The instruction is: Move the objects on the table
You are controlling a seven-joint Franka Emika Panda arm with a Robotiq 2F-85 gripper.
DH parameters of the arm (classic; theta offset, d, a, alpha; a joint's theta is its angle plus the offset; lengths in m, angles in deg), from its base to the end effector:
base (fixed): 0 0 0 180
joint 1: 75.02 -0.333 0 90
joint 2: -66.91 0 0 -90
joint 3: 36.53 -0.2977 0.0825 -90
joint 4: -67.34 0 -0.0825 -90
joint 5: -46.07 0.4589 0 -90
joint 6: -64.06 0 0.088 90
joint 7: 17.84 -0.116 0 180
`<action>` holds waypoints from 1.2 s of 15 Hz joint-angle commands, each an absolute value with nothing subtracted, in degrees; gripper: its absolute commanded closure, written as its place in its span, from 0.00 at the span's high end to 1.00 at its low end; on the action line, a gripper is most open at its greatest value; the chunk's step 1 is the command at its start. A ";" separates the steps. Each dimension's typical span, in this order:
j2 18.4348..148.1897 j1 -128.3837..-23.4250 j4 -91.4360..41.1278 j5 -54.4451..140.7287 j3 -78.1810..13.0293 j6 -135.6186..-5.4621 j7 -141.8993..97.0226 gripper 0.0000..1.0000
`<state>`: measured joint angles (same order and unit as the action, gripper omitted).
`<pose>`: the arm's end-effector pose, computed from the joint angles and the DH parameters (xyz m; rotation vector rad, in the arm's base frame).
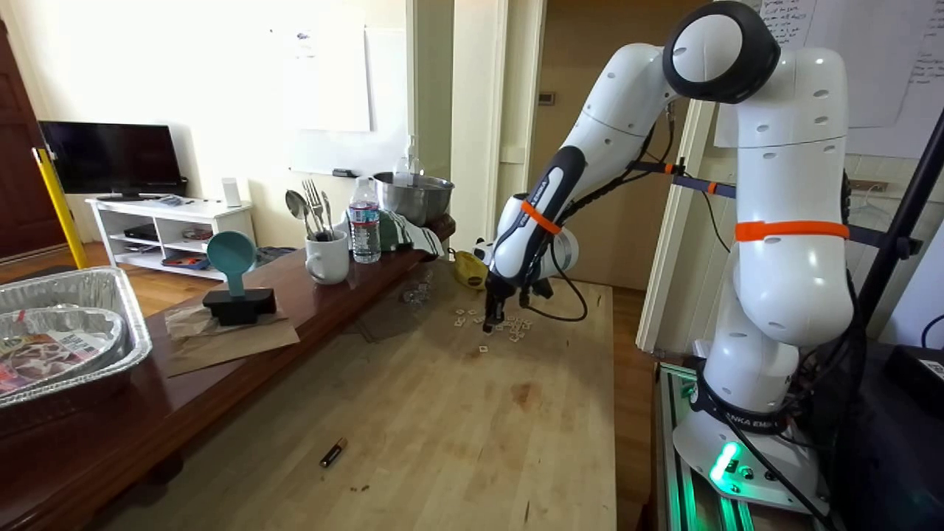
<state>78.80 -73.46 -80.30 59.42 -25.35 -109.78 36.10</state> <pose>0.4754 -0.1320 0.1176 2.9019 0.7407 0.3350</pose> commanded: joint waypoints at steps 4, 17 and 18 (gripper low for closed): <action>80.49 -76.19 -79.99 59.92 -24.08 -107.81 28.02 0.00; 78.59 -72.90 -79.71 50.22 -28.83 -102.23 -2.03 0.00; 78.37 -72.39 -79.53 50.35 -29.54 -101.10 -3.02 0.00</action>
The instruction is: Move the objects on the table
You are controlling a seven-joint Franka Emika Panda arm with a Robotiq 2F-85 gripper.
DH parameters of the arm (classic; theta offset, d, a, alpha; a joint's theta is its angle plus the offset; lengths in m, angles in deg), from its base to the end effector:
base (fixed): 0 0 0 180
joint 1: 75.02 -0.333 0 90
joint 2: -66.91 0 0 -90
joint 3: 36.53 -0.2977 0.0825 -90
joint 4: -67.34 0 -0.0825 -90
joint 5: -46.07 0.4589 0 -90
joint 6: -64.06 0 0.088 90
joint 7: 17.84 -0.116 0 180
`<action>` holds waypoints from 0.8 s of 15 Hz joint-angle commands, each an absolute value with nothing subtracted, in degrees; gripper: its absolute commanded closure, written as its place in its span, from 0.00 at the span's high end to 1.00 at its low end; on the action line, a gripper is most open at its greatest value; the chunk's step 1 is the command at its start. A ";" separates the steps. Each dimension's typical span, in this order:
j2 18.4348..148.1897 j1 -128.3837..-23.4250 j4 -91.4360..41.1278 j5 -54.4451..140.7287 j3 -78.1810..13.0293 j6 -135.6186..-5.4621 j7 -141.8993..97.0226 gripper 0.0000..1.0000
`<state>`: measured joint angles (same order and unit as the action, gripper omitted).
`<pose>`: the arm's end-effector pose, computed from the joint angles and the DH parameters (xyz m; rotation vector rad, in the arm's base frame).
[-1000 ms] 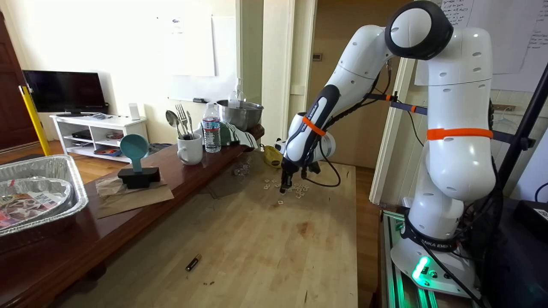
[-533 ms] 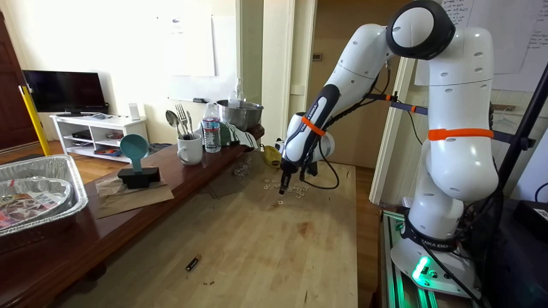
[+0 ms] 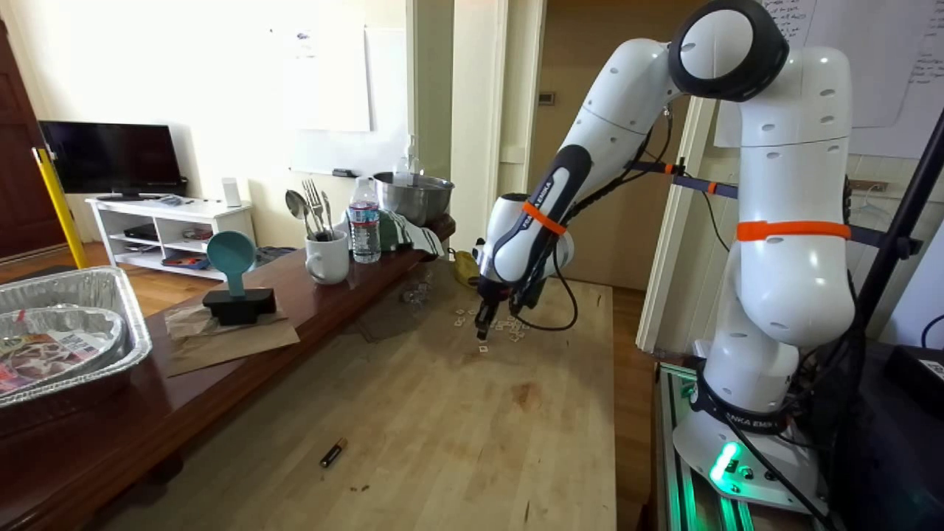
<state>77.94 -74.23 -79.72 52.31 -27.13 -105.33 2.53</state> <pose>0.4850 -0.0997 0.1194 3.0717 0.1210 0.2991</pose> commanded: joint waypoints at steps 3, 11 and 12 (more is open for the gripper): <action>77.90 -71.72 -79.13 50.53 -30.71 -98.59 -5.66 0.00; 78.08 -71.76 -77.74 49.86 -30.56 -95.38 -12.50 0.00; 77.88 -71.69 -77.77 50.09 -30.66 -95.37 -12.82 0.00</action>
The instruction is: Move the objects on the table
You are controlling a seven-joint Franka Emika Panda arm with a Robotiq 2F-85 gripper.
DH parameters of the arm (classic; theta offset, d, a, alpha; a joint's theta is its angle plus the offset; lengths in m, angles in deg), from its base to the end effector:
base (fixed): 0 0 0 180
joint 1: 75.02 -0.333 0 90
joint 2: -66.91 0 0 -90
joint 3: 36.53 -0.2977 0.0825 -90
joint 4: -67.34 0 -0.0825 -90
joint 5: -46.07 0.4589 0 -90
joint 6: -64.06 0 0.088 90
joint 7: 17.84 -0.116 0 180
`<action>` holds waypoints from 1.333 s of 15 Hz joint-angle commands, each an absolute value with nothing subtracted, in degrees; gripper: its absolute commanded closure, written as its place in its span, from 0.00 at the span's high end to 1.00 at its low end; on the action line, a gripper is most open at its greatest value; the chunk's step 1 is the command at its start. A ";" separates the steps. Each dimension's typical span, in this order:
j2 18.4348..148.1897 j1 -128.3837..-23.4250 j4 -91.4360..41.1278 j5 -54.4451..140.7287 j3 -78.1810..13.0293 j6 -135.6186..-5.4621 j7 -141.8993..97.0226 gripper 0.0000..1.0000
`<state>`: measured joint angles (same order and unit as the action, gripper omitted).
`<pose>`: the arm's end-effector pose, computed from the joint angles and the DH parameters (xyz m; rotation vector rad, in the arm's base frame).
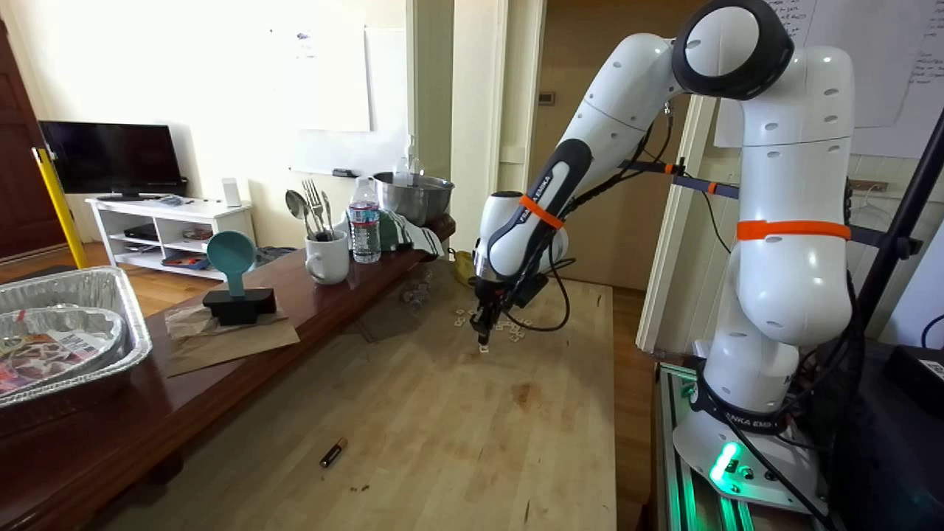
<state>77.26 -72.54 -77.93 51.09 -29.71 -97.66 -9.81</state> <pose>0.4914 -0.0882 0.1218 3.1272 -0.1578 0.1706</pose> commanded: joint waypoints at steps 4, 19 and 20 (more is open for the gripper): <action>75.99 -71.71 -78.51 49.28 -30.25 -96.33 -13.67 0.00; 73.11 -70.01 -79.52 28.81 -23.86 -97.77 -16.47 0.00; 73.33 -69.76 -79.40 26.90 -23.25 -97.89 -16.75 0.00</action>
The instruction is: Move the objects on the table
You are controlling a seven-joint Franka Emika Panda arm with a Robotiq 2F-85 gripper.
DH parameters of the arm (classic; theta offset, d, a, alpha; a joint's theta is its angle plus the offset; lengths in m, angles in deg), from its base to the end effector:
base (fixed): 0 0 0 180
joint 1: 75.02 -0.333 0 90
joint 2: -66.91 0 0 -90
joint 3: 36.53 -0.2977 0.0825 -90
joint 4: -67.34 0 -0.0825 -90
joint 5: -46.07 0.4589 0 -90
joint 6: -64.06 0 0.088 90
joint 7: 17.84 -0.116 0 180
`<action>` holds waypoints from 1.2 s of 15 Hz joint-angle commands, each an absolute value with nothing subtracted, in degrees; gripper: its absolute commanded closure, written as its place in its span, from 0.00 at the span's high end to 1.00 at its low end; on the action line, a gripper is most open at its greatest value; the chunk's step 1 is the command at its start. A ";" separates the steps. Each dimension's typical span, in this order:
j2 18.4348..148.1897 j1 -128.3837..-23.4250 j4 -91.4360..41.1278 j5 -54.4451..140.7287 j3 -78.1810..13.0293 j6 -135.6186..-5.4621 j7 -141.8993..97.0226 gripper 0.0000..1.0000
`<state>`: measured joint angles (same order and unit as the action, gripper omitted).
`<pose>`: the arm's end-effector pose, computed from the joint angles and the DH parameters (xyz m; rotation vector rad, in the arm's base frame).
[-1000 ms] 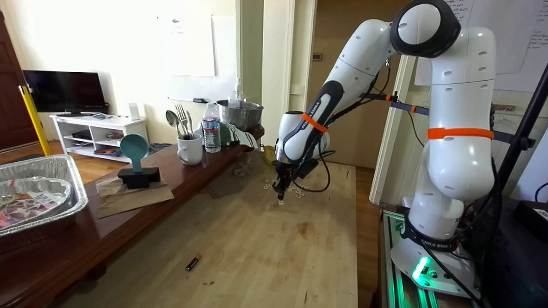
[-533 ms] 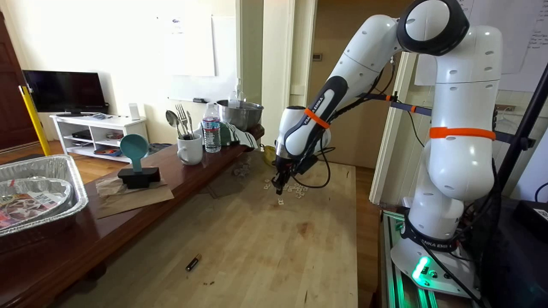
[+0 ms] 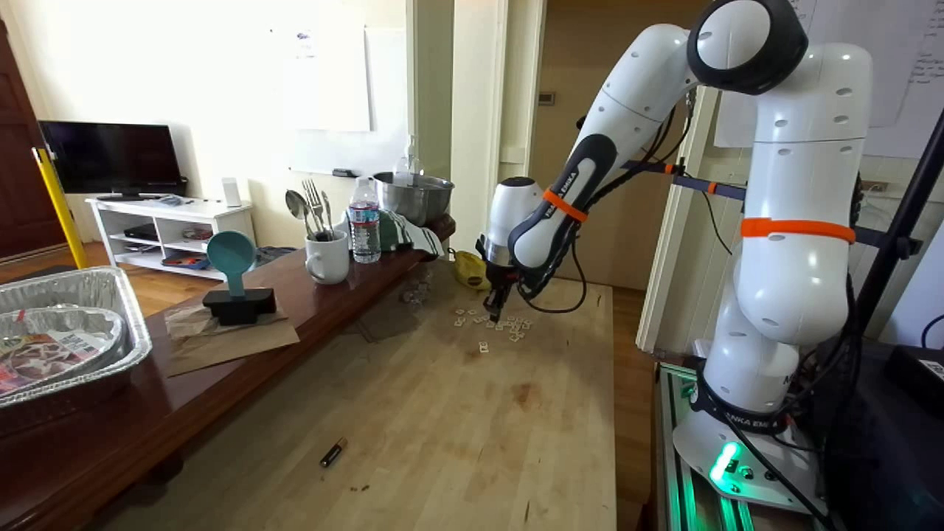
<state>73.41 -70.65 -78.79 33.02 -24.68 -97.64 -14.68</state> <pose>0.4863 -0.1342 0.1496 2.9982 -0.0211 0.2050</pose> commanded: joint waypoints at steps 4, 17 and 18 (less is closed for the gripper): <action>74.32 -69.00 -79.17 21.76 -22.18 -99.46 -16.55 0.00; 79.94 -69.54 -78.62 22.23 -22.37 -105.09 -14.05 0.00; 79.73 -69.49 -78.77 22.53 -22.62 -104.97 -13.56 0.00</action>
